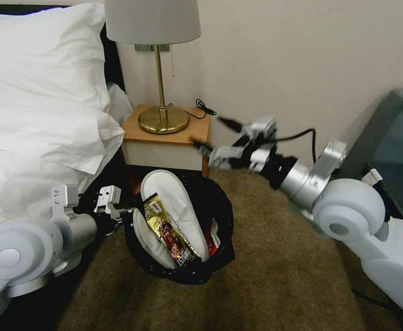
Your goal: Pick up the trash bin, then pick up the garbage on the floor and place it into the trash bin.
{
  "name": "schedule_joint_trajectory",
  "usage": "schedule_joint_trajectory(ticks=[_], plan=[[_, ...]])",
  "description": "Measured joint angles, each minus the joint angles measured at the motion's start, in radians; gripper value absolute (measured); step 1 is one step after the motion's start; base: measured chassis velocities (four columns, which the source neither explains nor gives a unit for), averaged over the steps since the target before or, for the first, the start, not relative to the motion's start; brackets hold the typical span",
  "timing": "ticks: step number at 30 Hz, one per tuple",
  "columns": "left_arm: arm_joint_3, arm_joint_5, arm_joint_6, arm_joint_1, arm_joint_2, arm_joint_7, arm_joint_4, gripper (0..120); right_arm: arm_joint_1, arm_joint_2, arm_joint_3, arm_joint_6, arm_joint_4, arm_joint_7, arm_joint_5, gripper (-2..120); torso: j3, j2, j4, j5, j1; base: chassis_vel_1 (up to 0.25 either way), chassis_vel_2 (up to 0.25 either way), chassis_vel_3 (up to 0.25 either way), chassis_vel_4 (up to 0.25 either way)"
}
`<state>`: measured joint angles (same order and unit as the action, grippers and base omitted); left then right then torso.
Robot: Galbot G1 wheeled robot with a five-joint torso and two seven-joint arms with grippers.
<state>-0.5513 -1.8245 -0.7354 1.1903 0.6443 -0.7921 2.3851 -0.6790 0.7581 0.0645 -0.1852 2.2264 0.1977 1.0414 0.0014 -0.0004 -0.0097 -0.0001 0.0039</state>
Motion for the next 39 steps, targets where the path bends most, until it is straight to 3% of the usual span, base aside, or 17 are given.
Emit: schedule_joint_trajectory(ticks=[5, 8, 14, 26, 29, 32, 33, 34, 36, 38, 39], plan=[[0.001, 0.038, 0.0, 0.004, 0.011, 0.008, -0.002, 1, -0.063, 0.024, 0.014, 0.043, -0.026, 0.081, -0.072, 100, 0.0, 0.0, 0.0001, -0.0001, 0.0, 0.0, 0.0, 0.0, 0.0], [-0.016, 0.052, 0.0, 0.006, 0.02, 0.012, -0.002, 1, -0.204, 0.083, 0.106, 0.077, -0.079, 0.102, -0.256, 100, 0.0, 0.0, -0.0001, 0.0003, 0.0, 0.0, 0.0, 0.0, 0.0], [-0.032, 0.049, 0.0, 0.007, 0.019, 0.013, -0.001, 1, -0.338, 0.117, 0.191, 0.111, -0.124, 0.11, -0.413, 100, 0.0, 0.0, -0.0002, 0.0, 0.0, 0.0, 0.0, 0.0, 0.0], [-0.029, 0.128, 0.0, 0.0, 0.035, 0.057, -0.017, 1, -0.538, 0.156, 0.236, 0.355, -0.254, 0.175, -0.652, 100, 0.0, 0.0, 0.0, 0.0, 0.0, 0.0, 0.0, 0.0, 0.0], [-0.028, 0.16, 0.0, 0.003, 0.037, 0.084, -0.021, 1, -0.611, 0.206, 0.29, 0.38, -0.254, 0.167, -0.73, 100, 0.0, 0.0, -0.0001, -0.0003, 0.0, 0.0, 0.0, 0.0, 0.0], [-0.022, 0.211, 0.0, 0.005, 0.044, 0.133, -0.025, 1, -0.688, 0.383, 0.35, 0.441, -0.29, 0.139, -0.891, 100, 0.0, 0.0, -0.0001, 0.0004, 0.0, 0.0, 0.0, 0.0, 0.0], [-0.022, 0.211, 0.0, 0.005, 0.044, 0.133, -0.025, 1, -0.688, 0.383, 0.35, 0.441, -0.29, 0.139, -0.891, 100, 0.0, 0.0, -0.0001, 0.0004, 0.0, 0.0, 0.0, 0.0, 0.0], [-0.022, 0.215, 0.0, 0.007, 0.047, 0.14, -0.019, 1, -0.711, 0.444, 0.361, 0.457, -0.293, 0.127, -0.938, 100, 0.0, 0.0, -0.0001, 0.0005, 0.0, 0.0, 0.0, 0.0, 0.0], [-0.022, 0.215, 0.0, 0.008, 0.047, 0.141, -0.017, 1, -0.714, 0.452, 0.362, 0.459, -0.293, 0.125, -0.944, 100, 0.0, 0.0, -0.0001, 0.0004, 0.0, 0.0, 0.0, 0.0, 0.0], [-0.027, 0.227, 0.0, 0.019, 0.051, 0.152, -0.008, 1, -0.765, 0.539, 0.376, 0.464, -0.253, 0.11, -0.998, 100, 0.0, 0.0, 0.0002, -0.0002, 0.0, 0.0, 0.0, 0.0, 0.0], [-0.027, 0.227, 0.0, 0.019, 0.051, 0.152, -0.008, 1, -0.765, 0.539, 0.376, 0.464, -0.253, 0.11, -0.998, 100, 0.0, 0.0, 0.0002, -0.0002, 0.0, 0.0, 0.0, 0.0, 0.0]])
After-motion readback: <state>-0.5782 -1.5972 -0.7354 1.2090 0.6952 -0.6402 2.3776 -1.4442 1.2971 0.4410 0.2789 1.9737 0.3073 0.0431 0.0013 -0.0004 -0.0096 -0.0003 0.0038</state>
